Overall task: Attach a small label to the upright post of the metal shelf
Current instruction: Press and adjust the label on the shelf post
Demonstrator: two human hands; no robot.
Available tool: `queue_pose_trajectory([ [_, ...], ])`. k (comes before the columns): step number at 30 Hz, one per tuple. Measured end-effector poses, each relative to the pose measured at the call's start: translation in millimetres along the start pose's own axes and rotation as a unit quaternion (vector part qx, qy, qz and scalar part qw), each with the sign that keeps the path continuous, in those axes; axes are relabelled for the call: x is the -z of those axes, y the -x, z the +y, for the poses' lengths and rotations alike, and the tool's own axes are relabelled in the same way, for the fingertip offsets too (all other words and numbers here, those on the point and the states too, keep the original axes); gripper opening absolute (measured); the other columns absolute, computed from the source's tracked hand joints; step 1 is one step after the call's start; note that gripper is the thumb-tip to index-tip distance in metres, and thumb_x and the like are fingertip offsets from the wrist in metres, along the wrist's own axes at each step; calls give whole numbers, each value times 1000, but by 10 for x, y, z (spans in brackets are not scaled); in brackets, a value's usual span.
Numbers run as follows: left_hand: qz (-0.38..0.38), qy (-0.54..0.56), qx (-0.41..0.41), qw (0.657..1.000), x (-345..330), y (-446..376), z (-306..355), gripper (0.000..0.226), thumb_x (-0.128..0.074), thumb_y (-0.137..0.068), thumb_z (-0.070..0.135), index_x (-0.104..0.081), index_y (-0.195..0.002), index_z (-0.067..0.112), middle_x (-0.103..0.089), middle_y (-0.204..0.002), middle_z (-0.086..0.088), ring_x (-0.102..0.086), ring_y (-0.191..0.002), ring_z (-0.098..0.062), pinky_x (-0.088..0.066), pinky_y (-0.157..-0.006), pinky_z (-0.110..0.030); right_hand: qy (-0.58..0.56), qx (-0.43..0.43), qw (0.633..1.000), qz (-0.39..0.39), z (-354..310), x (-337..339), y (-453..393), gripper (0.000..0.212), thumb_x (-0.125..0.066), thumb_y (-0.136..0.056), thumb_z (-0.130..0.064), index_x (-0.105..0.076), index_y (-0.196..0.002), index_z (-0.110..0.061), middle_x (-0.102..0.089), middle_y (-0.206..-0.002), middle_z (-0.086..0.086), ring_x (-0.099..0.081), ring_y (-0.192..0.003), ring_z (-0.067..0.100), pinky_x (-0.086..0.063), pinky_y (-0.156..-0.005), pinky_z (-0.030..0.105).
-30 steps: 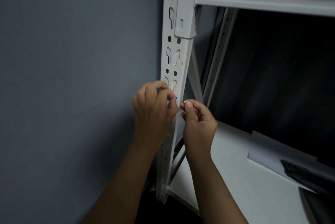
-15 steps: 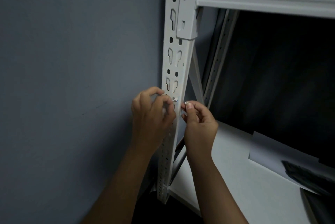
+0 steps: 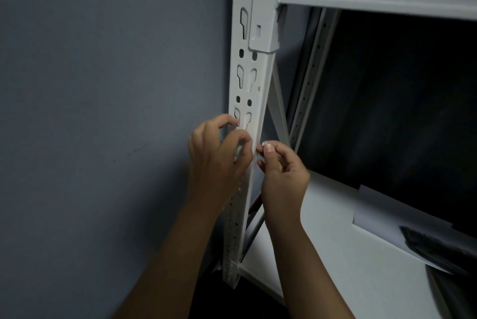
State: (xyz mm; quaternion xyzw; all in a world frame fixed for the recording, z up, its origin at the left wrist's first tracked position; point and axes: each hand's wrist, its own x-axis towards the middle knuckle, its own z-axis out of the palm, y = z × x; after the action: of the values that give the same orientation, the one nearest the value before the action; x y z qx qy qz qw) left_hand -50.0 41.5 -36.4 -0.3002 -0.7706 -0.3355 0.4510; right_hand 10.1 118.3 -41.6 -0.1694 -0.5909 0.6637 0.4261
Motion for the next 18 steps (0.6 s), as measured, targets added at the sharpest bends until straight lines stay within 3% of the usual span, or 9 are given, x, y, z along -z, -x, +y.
queue_pose_trajectory([
  [6,0,-5,-38,999,27,44,-76,10,-58,-83,28,-53,-90,22,-41,-111,0,-39,-99,-23,-35,-77,-32,-2,3,1000,-8,3,6,-7,19,-58,-93,-8,-69,-85,-22,-70,-78,-12,-67,-83,7,-56,-75,21],
  [13,-4,-12,-28,1000,75,51,-88,14,-59,-82,25,-70,-84,16,-39,-110,0,-36,-96,-23,-34,-74,-33,-9,-3,1000,-17,-17,24,3,17,-57,-93,-7,-68,-87,-18,-70,-82,-7,-67,-84,6,-56,-75,20],
  [18,-33,10,-16,999,59,76,-151,11,-55,-83,32,-58,-92,25,-37,-112,-1,-35,-98,-24,-38,-72,-34,-3,0,1000,-27,-31,36,2,18,-57,-93,-6,-68,-86,-19,-69,-75,-17,-66,-80,2,-56,-74,19],
])
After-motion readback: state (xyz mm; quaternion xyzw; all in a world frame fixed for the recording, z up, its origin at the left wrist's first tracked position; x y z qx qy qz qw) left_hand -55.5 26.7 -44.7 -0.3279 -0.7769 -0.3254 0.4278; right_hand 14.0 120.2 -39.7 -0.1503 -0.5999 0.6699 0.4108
